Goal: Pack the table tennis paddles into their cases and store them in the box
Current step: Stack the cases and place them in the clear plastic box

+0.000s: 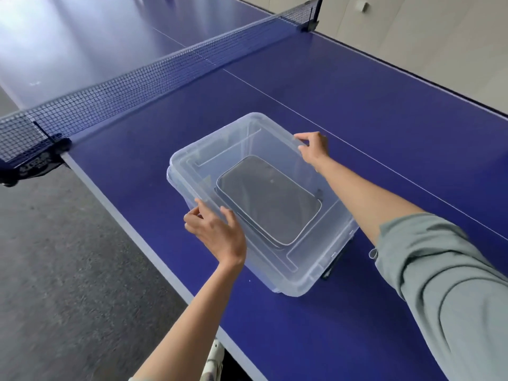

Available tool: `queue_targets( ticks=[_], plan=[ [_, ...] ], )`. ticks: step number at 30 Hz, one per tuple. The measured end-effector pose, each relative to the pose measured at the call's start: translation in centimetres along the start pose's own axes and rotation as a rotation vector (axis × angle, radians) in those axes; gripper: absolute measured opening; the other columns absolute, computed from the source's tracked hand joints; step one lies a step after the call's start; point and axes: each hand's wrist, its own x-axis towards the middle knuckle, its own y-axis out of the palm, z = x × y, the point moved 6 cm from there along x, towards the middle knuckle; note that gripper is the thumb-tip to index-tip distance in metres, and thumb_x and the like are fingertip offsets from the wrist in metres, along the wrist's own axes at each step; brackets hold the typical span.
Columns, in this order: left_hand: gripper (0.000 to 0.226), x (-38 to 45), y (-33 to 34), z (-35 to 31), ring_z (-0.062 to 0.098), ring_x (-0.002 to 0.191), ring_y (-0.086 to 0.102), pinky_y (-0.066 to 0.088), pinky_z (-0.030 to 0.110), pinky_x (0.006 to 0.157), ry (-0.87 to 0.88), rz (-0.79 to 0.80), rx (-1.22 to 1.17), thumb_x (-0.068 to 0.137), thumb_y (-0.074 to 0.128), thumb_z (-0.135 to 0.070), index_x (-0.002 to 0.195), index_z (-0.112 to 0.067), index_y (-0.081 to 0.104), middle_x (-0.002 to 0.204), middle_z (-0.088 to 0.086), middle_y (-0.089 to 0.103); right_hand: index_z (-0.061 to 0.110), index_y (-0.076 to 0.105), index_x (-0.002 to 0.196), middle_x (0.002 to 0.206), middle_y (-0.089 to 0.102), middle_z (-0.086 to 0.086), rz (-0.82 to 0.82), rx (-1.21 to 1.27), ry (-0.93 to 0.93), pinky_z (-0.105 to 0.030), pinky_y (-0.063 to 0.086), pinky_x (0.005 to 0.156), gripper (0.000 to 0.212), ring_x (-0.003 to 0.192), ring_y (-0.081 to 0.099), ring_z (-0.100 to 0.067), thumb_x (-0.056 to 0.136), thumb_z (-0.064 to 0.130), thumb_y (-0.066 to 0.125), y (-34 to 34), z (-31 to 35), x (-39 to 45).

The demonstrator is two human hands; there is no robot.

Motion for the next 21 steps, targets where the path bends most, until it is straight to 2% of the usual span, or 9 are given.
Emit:
queue_targets(
  ticks=[3,5,7,10,12,15,19,21],
  plan=[
    [0.054,-0.3,0.3,0.4,0.032,0.11,0.033,0.024,0.021,0.089,-0.021,-0.009,-0.015,0.093,0.048,-0.016,0.142,0.003,0.032,0.125,0.021,0.035,0.007,0.062,0.123,0.13,0.06,-0.007,0.033,-0.008,-0.031,-0.025,0.042,0.099,0.036,0.12,0.054,-0.022,0.09,-0.003,0.051,0.8,0.5,0.2],
    [0.058,-0.3,0.5,0.5,0.033,0.111,0.032,0.032,0.029,0.097,-0.036,0.004,-0.001,0.093,0.044,-0.011,0.144,0.006,0.023,0.13,0.022,0.03,0.007,0.061,0.124,0.131,0.06,-0.006,0.055,-0.016,-0.047,-0.025,0.042,0.1,0.036,0.12,0.054,-0.021,0.09,-0.002,0.052,1.1,0.8,0.2],
    [0.059,-0.4,0.7,0.5,0.034,0.119,0.03,0.032,0.037,0.104,-0.015,0.034,0.043,0.09,0.04,-0.003,0.144,0.008,0.018,0.139,0.023,0.024,0.006,0.06,0.124,0.131,0.059,-0.006,0.057,-0.021,-0.057,-0.025,0.042,0.1,0.036,0.121,0.054,-0.022,0.091,-0.002,0.052,1.5,0.9,0.0],
    [0.069,0.0,1.1,-0.4,0.038,0.139,0.011,0.014,0.04,0.118,0.147,0.068,0.151,0.078,0.034,0.013,0.144,0.008,0.018,0.151,0.024,0.012,0.004,0.058,0.126,0.133,0.057,-0.01,0.047,-0.037,-0.094,-0.025,0.04,0.102,0.037,0.122,0.053,-0.023,0.091,-0.004,0.051,1.9,0.9,-0.3],
    [0.075,0.5,1.6,-1.1,0.037,0.144,0.001,0.003,0.043,0.12,0.311,0.107,0.297,0.072,0.034,0.017,0.145,0.004,0.022,0.154,0.021,0.011,0.004,0.057,0.127,0.135,0.055,-0.012,0.039,-0.045,-0.104,-0.027,0.038,0.106,0.038,0.125,0.05,-0.024,0.091,-0.005,0.051,2.0,0.9,-0.4],
    [0.065,0.9,2.4,-1.3,0.03,0.146,0.001,-0.004,0.042,0.12,0.416,0.172,0.416,0.081,0.035,0.012,0.145,-0.001,0.027,0.155,0.015,0.017,0.005,0.053,0.131,0.14,0.049,-0.013,0.03,-0.098,-0.116,-0.031,0.035,0.108,0.041,0.128,0.046,-0.028,0.092,-0.006,0.047,2.3,0.8,-0.6],
    [0.055,0.9,2.5,-1.3,0.026,0.147,0.006,-0.004,0.039,0.12,0.399,0.19,0.437,0.09,0.035,0.001,0.144,-0.004,0.03,0.156,0.012,0.018,0.008,0.039,0.142,0.143,0.045,-0.01,0.033,-0.248,-0.147,-0.037,0.035,0.099,0.052,0.122,0.043,-0.035,0.093,-0.009,0.034,3.0,1.2,-1.9],
    [0.051,0.9,2.4,-1.3,0.026,0.146,0.006,-0.004,0.039,0.12,0.396,0.211,0.443,0.093,0.034,-0.006,0.144,-0.005,0.031,0.156,0.012,0.019,0.006,0.034,0.143,0.147,0.041,-0.01,0.006,-0.283,-0.167,-0.037,0.031,0.105,0.049,0.127,0.04,-0.033,0.095,-0.002,0.035,3.1,1.5,-3.0]
  ],
)
